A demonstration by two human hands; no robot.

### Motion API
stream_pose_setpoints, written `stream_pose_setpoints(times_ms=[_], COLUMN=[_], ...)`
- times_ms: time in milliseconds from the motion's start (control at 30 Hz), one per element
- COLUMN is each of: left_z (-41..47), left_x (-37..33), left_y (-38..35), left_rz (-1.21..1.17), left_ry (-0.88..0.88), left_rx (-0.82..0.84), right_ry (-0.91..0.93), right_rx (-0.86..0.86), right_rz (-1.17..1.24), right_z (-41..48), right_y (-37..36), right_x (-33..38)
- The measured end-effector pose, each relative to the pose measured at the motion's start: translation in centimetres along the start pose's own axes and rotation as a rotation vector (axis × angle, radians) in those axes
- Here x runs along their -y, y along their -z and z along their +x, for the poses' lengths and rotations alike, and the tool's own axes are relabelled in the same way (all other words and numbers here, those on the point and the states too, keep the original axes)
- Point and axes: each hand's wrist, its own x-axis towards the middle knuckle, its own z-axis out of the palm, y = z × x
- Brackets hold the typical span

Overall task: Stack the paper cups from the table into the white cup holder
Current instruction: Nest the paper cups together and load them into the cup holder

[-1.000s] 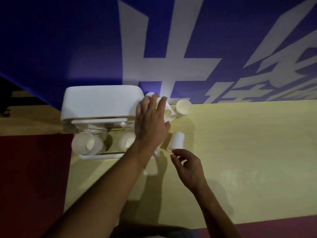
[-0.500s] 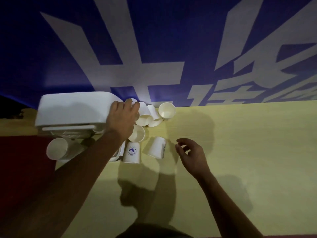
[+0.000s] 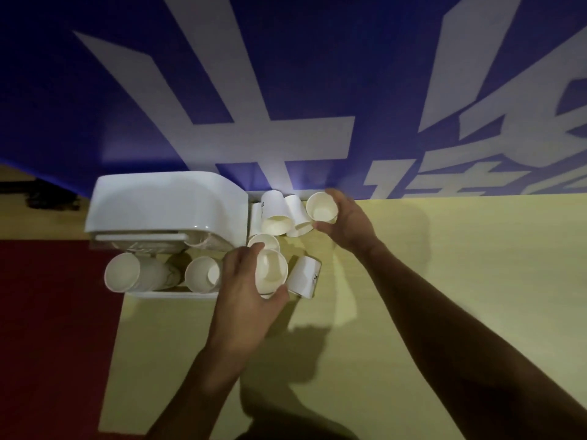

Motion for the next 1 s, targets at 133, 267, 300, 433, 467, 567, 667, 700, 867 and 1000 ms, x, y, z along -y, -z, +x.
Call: stream_pose_setpoints(times_ms=[133, 267, 300, 433, 467, 567, 667, 700, 867, 1000], left_z=[-0.3, -0.4, -0.6, -1.7, -1.8, -2.0, -1.9, -1.8, -0.6, 0.7], left_x=[1.0, 2.5, 2.9, 5.0, 5.7, 8.1, 10.9, 12.1, 16.1, 17.1], left_y=[-0.4, 0.6, 0.9, 2.8, 3.4, 5.5, 7.9, 8.6, 10.6, 10.8], left_rz=[-0.048, -0.080, -0.086, -0.122, -0.130, -0.161, -0.187, -0.197, -0.227, -0.279], left_ry=[0.047, 0.063, 0.052, 0.005, -0.016, -0.056, -0.061, -0.061, -0.105, -0.130], left_rx=[0.023, 0.015, 0.013, 0.001, 0.001, -0.017, -0.038, -0.043, -0.091, -0.040], right_ry=[-0.010, 0.010, 0.021, 0.024, 0.022, 0.015, 0.003, 0.011, -0.006, -0.056], right_rx=[-0.090, -0.199, -0.218, -0.240, -0.239, -0.231, -0.225, -0.225, -0.240, -0.289], right_rz=[-0.012, 0.018, 0.027, 0.093, 0.113, 0.177, 0.224, 0.228, 0.234, 0.243], right_z=[-1.8, -6.3, -7.6, -11.9, -12.8, -14.8, -16.0, -16.2, -16.4, -16.4], right_y=[0.3, 1.2, 1.3, 0.7, 0.1, -2.0, -4.8, -5.9, -10.0, -11.3], right_x=[-0.3, 1.1, 1.8, 5.9, 7.0, 10.1, 13.3, 14.4, 18.1, 19.4])
